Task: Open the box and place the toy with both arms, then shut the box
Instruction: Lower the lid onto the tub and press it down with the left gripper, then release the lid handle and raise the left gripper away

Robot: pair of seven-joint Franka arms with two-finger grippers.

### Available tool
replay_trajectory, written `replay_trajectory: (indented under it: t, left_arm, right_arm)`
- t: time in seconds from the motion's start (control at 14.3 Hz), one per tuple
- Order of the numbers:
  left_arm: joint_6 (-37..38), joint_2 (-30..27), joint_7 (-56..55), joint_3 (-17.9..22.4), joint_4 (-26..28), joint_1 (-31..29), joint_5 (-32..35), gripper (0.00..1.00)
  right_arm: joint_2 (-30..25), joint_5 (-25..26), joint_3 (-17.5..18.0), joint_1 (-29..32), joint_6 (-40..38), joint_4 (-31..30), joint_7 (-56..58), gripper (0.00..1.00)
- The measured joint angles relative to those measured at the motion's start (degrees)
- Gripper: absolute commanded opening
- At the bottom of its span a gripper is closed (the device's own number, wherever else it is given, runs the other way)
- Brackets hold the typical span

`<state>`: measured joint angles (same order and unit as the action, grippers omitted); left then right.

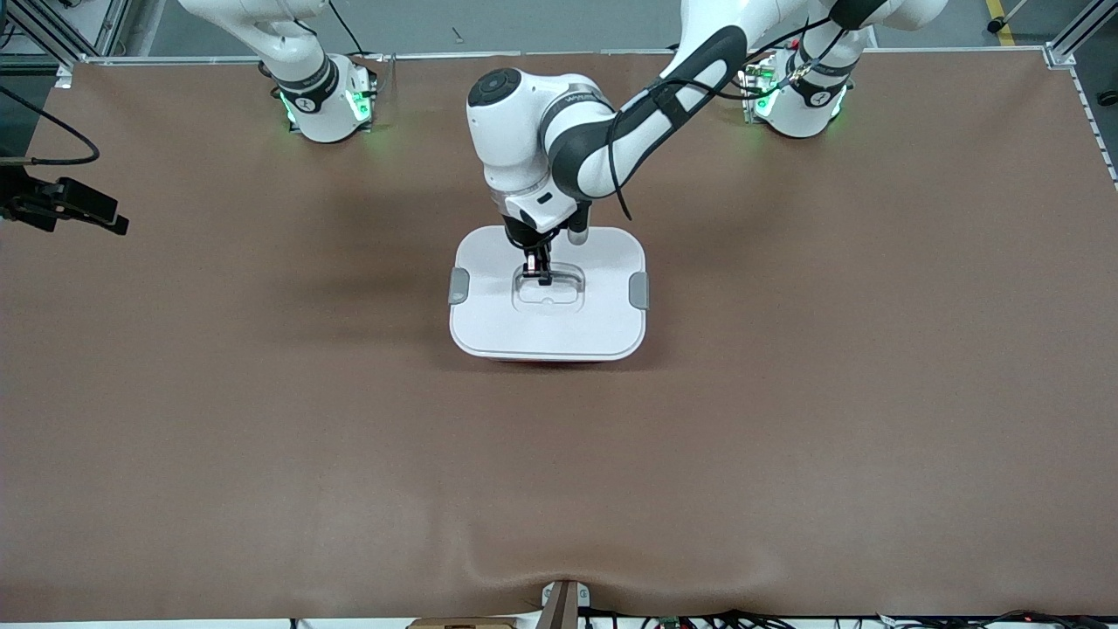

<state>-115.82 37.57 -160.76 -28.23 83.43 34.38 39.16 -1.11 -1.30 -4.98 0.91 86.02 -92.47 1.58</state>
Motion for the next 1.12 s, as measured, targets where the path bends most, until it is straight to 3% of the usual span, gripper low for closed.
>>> replay_trajectory:
  t: [0.21,0.28,0.35,0.42,0.77,1.12]
  left_arm:
    - [0.00,0.00,0.00,0.00,-0.01,0.01,0.04,0.00]
    - [0.02,0.00,0.00,0.00,-0.01,0.02,0.05,0.14]
    - [0.05,0.00,0.00,0.00,-0.01,0.03,0.05,0.80]
    - [0.45,0.00,0.00,0.00,0.04,0.02,0.06,0.99]
    - [2.87,-1.12,0.95,0.01,-0.09,-0.06,0.14,1.00]
    - [4.95,-6.65,4.50,0.00,-0.40,-1.91,-2.61,1.00]
  right_arm:
    - [0.00,0.00,0.00,0.00,0.00,0.00,0.00,1.00]
    - [0.00,0.00,0.00,0.00,0.00,0.00,0.00,1.00]
    - [0.00,0.00,0.00,0.00,0.00,0.00,0.00,1.00]
    - [0.00,0.00,0.00,0.00,0.00,0.00,0.00,1.00]
    - [0.00,0.00,0.00,0.00,0.00,0.01,0.00,1.00]
    - [-0.01,0.00,0.00,0.00,0.00,0.02,0.00,1.00]
